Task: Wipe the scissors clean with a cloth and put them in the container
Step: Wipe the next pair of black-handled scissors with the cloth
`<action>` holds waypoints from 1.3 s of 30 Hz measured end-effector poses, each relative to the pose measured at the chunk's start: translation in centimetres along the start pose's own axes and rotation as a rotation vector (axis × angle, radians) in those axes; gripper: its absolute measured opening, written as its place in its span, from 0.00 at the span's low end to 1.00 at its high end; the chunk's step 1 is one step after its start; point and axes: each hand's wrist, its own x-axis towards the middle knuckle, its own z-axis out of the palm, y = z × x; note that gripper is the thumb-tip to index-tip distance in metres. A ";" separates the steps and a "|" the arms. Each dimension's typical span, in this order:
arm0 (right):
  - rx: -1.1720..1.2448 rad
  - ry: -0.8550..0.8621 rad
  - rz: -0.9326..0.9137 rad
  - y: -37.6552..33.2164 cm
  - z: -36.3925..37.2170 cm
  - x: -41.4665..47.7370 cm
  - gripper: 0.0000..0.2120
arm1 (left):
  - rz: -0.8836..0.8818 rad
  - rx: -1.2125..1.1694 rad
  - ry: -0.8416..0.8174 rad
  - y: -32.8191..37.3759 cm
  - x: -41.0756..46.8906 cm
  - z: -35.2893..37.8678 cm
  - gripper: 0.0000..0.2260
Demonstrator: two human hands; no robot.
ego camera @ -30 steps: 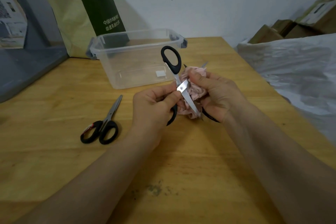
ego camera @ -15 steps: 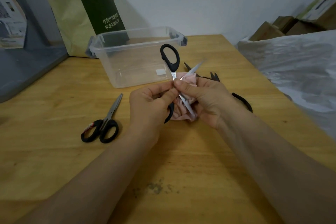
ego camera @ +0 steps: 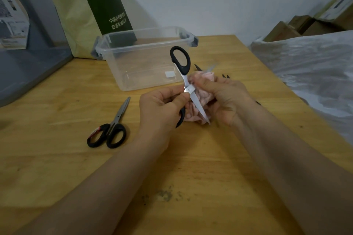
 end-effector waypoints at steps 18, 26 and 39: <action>-0.087 -0.019 0.020 0.4 0.0 -0.3 0.10 | -0.032 0.030 0.029 -0.1 0.2 -0.2 0.08; -0.116 0.006 0.004 0.5 -0.2 -0.3 0.14 | -0.057 0.036 0.027 -0.1 0.2 0.0 0.08; -0.078 0.008 -0.014 0.1 0.1 -0.3 0.07 | -0.051 0.056 0.015 0.0 0.1 0.0 0.07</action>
